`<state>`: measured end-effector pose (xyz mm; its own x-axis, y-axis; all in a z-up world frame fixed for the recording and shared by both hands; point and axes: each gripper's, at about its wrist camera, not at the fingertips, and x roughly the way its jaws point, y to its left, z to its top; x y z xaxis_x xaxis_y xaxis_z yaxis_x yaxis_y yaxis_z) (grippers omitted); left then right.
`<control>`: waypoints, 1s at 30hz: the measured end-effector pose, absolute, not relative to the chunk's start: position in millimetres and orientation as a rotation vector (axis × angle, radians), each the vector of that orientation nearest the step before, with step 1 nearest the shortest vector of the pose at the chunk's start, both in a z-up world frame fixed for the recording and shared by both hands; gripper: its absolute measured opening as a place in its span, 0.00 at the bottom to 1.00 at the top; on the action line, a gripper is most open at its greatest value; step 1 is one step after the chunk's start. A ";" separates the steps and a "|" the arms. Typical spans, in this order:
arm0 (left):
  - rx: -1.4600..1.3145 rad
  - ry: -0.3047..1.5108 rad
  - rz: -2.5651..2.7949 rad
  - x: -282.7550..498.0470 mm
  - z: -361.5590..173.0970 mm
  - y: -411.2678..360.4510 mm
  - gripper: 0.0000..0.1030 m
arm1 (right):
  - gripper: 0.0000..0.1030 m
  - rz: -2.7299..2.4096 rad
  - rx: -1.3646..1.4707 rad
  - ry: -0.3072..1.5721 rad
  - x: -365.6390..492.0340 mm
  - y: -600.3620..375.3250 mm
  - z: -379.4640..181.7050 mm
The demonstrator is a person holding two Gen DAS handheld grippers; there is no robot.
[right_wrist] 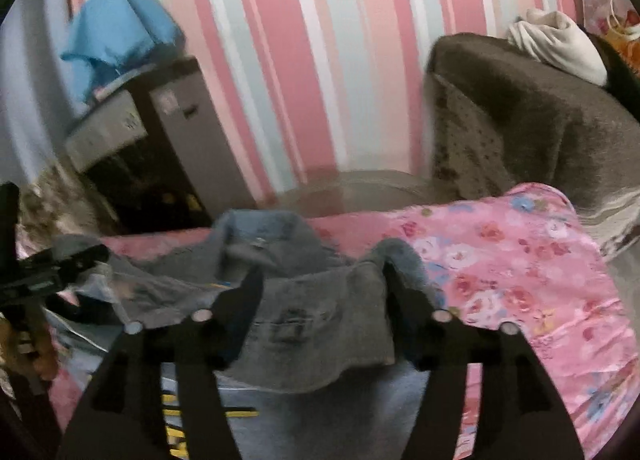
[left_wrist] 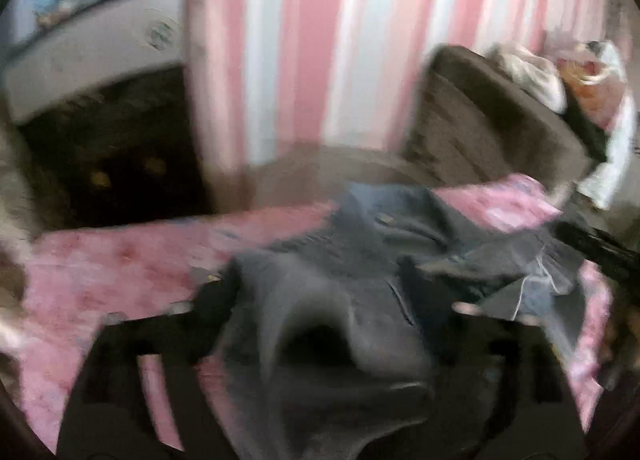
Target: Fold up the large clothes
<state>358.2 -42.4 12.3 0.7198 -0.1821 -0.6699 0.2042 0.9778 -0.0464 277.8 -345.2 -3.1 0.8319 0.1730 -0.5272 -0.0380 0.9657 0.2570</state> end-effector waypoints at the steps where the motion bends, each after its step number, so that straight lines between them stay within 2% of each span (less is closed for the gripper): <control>1: 0.051 0.698 -0.184 353.0 18.6 -42.0 0.97 | 0.77 0.127 0.256 0.560 273.5 -346.7 2.0; 5: 0.080 0.650 -0.199 338.6 39.0 -38.2 0.97 | 0.78 0.084 0.185 0.521 260.0 -345.7 17.0; 10: 0.184 0.633 -0.103 333.1 50.8 -21.3 0.97 | 0.78 0.055 -0.027 0.621 262.0 -334.5 5.7; 15: 0.204 0.675 -0.102 336.0 47.6 6.4 0.97 | 0.77 0.027 0.069 0.634 278.0 -351.0 -7.9; 16: 0.203 0.688 -0.110 338.3 44.1 8.6 0.97 | 0.73 0.019 0.080 0.648 282.2 -352.4 -13.5; 19: 0.187 0.735 -0.204 346.0 27.9 4.9 0.97 | 0.40 0.039 0.095 0.716 299.1 -351.1 -36.7; 20: 0.178 0.750 -0.248 348.2 22.7 0.5 0.97 | 0.34 0.035 0.091 0.722 302.0 -349.0 -41.3; 22: 0.188 0.771 -0.297 353.0 10.0 -15.9 0.97 | 0.27 0.013 0.070 0.722 306.6 -343.5 -47.8; 23: 0.195 0.773 -0.305 354.0 6.6 -21.7 0.96 | 0.19 0.009 0.057 0.723 307.7 -340.7 -48.5; 25: 0.201 0.789 -0.342 357.6 -4.0 -37.7 0.84 | 0.09 -0.005 0.032 0.708 307.7 -335.6 -44.6; 26: 0.197 0.803 -0.368 360.1 -8.4 -44.6 0.68 | 0.07 -0.009 0.038 0.703 306.6 -336.5 -41.8; 27: 0.195 0.823 -0.398 363.2 -15.6 -53.2 0.47 | 0.07 -0.009 0.054 0.699 308.4 -338.5 -38.1; 28: 0.194 0.844 -0.417 366.2 -22.8 -60.9 0.36 | 0.06 -0.009 0.071 0.695 310.9 -341.2 -34.3; 29: 0.196 0.863 -0.421 369.1 -29.9 -68.0 0.20 | 0.05 -0.012 0.093 0.684 315.1 -344.4 -27.7; 30: 0.208 0.867 -0.407 371.1 -34.0 -72.1 0.11 | 0.05 -0.012 0.110 0.678 320.4 -346.7 -22.3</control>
<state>371.1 -72.1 -34.0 0.5765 -0.2620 -0.7740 0.4284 0.9035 0.0133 320.4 -346.8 -22.3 0.7788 0.0243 -0.6268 0.0472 0.9941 0.0972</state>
